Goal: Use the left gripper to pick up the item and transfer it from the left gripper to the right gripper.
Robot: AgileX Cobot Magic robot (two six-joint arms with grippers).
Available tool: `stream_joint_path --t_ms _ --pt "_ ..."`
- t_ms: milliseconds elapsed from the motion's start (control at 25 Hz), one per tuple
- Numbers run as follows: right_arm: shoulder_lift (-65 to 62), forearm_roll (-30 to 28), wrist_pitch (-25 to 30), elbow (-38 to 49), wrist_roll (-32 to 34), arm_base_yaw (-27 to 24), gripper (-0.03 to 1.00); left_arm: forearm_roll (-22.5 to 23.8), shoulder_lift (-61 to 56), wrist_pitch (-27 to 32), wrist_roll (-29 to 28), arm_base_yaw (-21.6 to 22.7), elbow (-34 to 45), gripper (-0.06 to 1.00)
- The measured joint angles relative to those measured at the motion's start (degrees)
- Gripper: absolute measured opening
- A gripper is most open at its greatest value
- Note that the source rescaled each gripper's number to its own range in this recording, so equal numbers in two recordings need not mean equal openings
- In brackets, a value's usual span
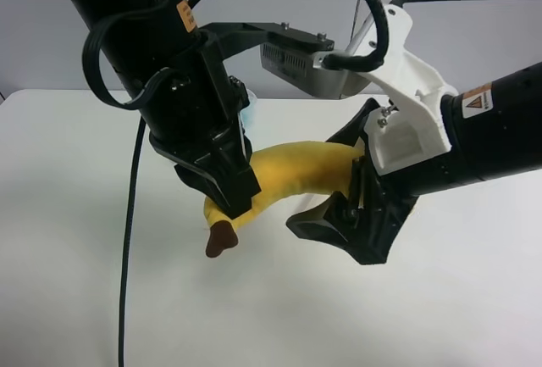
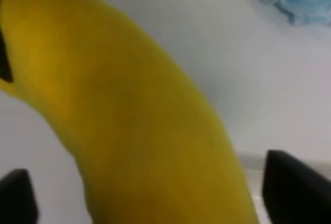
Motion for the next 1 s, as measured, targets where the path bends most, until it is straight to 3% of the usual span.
stream_joint_path --t_ms 120,200,240,520,600,760,800,880,1000 --pt "0.00 -0.42 0.51 0.00 0.00 0.00 0.39 0.05 0.00 0.05 0.15 0.00 0.00 0.00" --pt "0.00 -0.42 0.63 0.00 0.00 0.00 0.08 0.11 0.00 0.05 0.22 0.00 0.00 0.00" --pt "0.00 -0.42 0.65 0.00 0.04 0.00 0.00 0.11 0.00 0.05 0.22 0.00 0.00 0.00" --pt "0.00 -1.02 0.36 0.00 0.04 0.00 0.00 1.18 0.00 -0.28 1.15 0.00 0.00 0.02" --pt "0.00 -1.85 0.22 0.00 0.04 0.00 0.00 2.60 0.00 -0.86 1.35 0.00 0.00 0.17" --pt "0.00 -3.09 0.30 0.00 0.04 0.00 0.00 6.37 0.00 -1.59 1.34 0.00 0.00 0.78" --pt "0.00 -3.20 0.37 0.00 0.04 0.00 0.00 6.97 -0.05 -1.83 1.34 0.00 0.00 0.88" --pt "0.00 -3.42 0.42 0.00 0.04 0.00 0.00 7.52 -0.05 -2.09 1.34 0.00 0.00 0.96" --pt "0.00 -3.51 0.48 0.00 0.04 0.00 0.00 8.50 -0.23 -1.98 1.34 0.00 0.00 0.99"
